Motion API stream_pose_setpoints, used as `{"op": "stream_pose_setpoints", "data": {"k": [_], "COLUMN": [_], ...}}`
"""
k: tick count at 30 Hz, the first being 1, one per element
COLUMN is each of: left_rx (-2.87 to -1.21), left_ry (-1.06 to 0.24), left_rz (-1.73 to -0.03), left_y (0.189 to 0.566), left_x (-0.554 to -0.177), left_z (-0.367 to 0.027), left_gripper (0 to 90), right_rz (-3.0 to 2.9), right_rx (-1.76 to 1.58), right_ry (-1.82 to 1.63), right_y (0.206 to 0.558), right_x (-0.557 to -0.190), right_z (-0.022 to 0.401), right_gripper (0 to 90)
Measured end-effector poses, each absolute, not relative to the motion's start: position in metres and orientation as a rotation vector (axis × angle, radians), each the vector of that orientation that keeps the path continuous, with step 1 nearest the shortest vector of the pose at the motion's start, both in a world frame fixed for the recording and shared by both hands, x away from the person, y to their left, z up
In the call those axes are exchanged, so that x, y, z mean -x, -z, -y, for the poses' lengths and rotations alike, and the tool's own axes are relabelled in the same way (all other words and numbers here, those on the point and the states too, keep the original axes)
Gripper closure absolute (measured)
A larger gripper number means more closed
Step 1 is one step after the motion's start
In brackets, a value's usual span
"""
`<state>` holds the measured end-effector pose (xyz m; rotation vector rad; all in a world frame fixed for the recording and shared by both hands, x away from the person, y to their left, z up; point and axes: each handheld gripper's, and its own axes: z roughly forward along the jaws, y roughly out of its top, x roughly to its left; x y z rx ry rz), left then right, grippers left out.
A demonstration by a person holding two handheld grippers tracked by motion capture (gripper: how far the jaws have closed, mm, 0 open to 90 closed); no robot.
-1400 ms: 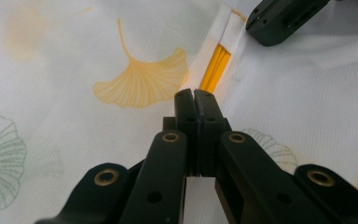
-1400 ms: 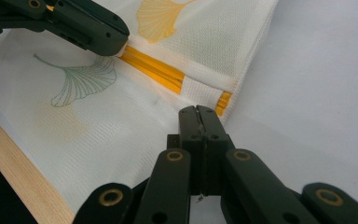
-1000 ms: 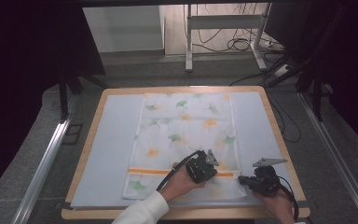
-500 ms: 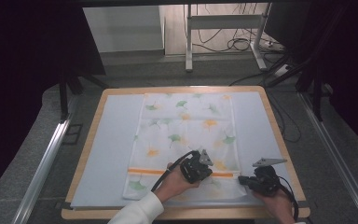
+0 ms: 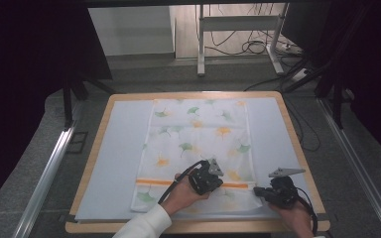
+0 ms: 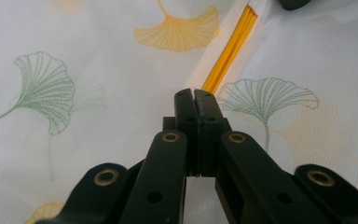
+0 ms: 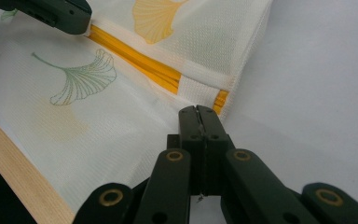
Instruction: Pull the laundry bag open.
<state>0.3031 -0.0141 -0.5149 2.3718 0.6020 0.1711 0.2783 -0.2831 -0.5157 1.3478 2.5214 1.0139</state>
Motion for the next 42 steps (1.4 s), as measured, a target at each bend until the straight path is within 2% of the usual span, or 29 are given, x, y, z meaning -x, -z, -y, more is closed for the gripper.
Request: {"op": "stream_pose_setpoints", "data": {"k": [42], "left_rx": [-2.374], "left_ry": [-0.181], "left_rz": [-0.618], "left_y": [0.516], "left_x": [-0.296], "left_z": [-0.008], "left_gripper": [90.0], "right_rz": [-2.519], "right_rx": [-1.347], "right_ry": [-1.013], "right_y": [0.516], "right_x": [-0.278], "right_z": [0.283], "right_gripper": [89.7]}}
